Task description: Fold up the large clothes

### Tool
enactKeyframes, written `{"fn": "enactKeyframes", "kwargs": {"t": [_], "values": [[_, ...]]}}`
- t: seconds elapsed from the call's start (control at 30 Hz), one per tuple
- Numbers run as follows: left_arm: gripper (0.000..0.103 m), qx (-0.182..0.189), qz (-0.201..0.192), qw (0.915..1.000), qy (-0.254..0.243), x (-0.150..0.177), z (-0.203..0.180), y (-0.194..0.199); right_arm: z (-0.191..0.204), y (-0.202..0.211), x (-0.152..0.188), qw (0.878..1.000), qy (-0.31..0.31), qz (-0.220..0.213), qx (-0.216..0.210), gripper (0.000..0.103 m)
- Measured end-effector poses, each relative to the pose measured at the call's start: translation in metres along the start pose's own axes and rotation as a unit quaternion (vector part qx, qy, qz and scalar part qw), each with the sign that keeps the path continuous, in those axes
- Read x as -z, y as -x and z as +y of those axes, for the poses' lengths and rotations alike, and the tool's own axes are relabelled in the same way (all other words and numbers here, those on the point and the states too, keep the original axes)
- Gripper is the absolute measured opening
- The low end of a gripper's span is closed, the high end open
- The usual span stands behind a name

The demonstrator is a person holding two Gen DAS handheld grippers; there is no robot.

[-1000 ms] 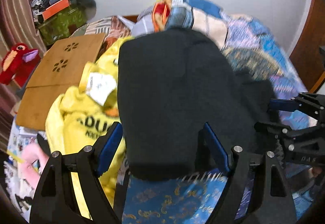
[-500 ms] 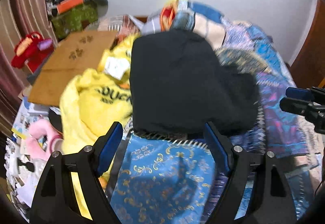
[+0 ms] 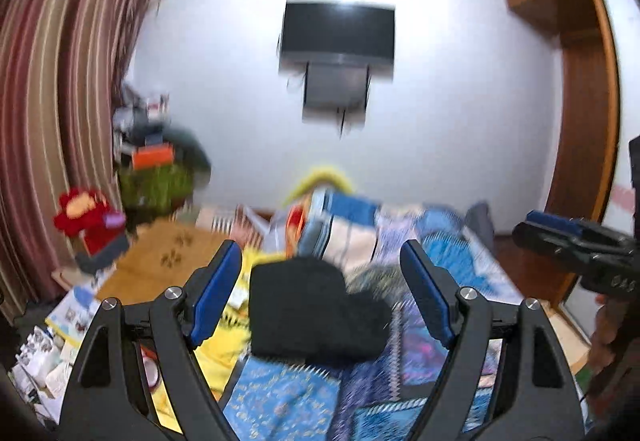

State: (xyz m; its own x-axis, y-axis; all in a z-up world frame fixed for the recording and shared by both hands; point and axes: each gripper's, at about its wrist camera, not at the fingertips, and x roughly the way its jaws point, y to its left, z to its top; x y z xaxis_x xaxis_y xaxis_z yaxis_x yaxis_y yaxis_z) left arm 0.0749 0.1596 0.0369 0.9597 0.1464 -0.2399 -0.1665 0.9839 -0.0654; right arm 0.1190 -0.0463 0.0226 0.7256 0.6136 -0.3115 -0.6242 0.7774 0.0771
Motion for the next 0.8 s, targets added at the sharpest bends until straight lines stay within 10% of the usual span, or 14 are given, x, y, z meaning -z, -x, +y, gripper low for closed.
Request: {"fn": "enactKeyframes", "kwargs": {"t": [0.3, 0.57, 0.8], "values": [[0.092, -0.037, -0.087, 0.9955, -0.012, 0.001, -0.031, 0.074, 0.032, 0.052, 0.005, 0.995, 0.013, -0.088, 0.034, 0.069], [0.103, -0.049, -0.079, 0.9957, -0.003, 0.013, -0.036, 0.076, 0.032, 0.042, 0.008, 0.994, -0.002, -0.09, 0.064, 0.096], [0.103, -0.048, -0.076, 0.9959, 0.004, 0.016, -0.034, 0.076, 0.03, 0.038, 0.006, 0.994, -0.004, -0.08, 0.068, 0.099]]}}
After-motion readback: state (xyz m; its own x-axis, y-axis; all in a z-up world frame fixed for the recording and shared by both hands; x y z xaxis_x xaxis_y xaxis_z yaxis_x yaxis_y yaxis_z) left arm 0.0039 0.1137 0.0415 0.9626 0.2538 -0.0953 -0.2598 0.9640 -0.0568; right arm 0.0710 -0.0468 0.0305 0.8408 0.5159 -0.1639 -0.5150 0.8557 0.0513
